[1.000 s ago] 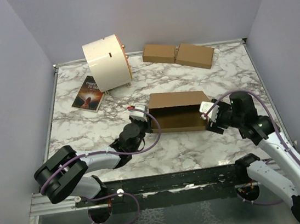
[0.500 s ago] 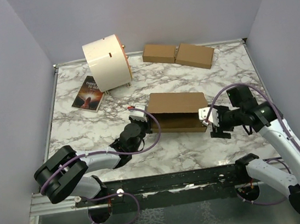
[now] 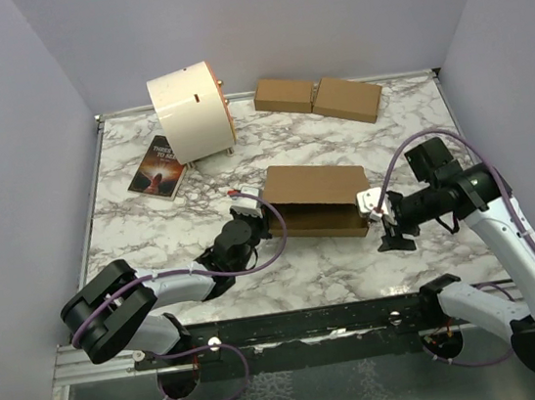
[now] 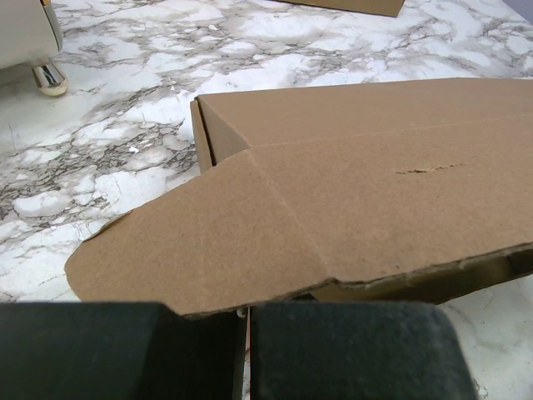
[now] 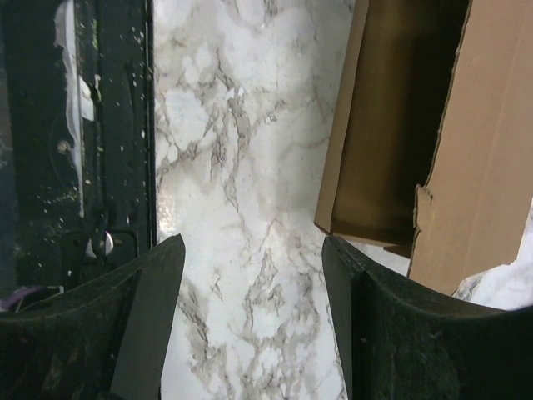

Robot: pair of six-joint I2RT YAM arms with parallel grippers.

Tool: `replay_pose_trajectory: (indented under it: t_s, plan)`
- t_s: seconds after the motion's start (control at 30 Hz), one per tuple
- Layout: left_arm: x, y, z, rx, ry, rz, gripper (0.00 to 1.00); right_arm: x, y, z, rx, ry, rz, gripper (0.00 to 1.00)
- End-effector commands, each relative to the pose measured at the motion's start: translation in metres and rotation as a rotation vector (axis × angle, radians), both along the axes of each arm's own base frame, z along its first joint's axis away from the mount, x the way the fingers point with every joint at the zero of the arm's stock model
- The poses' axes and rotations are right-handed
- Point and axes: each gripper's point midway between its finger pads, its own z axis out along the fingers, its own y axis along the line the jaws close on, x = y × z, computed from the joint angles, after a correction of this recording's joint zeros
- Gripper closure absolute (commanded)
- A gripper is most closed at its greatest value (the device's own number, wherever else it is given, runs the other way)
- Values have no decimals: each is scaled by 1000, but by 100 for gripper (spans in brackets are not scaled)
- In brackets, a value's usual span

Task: Fold the paper box

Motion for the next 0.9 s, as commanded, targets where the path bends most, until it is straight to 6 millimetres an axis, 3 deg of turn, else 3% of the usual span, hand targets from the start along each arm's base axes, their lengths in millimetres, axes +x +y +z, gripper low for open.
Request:
replay_pose_trajectory:
  t_s: [0.0,0.13,0.27,0.43,0.6,0.7,0.87]
  plan:
    - [0,0,-2,7,18,7,100,-9,22,26,125,65,34,33]
    - [0,-1,-3,10,20,7,100,-6,38,52,226,46,85,32]
    - [-1,-1,-2,9,19,1,100,23,53,68,294,-3,55,29]
    - [-1,-2,0,6,18,-4,100,83,63,66,310,-134,-48,26]
    - [-1,-3,1,5,15,-8,100,109,68,54,296,-147,-67,28]
    - [-1,-3,2,2,14,-9,100,110,71,51,291,-148,-58,29]
    - [-2,-3,4,-5,11,-10,100,92,82,34,258,-121,15,30]
